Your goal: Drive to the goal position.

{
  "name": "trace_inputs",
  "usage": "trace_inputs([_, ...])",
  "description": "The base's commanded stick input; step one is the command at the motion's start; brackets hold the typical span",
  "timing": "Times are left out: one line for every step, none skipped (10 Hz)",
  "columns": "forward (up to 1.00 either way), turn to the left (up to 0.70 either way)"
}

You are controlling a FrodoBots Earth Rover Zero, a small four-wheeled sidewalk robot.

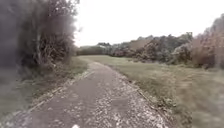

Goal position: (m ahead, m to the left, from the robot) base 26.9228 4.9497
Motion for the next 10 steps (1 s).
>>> trace_inputs([0.85,0.01])
trace_inputs([0.85,0.01])
trace_inputs([0.85,0.01])
trace_inputs([0.85,0.01])
trace_inputs([0.85,0.01])
trace_inputs([0.85,0.01])
trace_inputs([0.85,0.01])
trace_inputs([0.85,0.11])
trace_inputs([0.85,0.24])
trace_inputs([0.85,0.3])
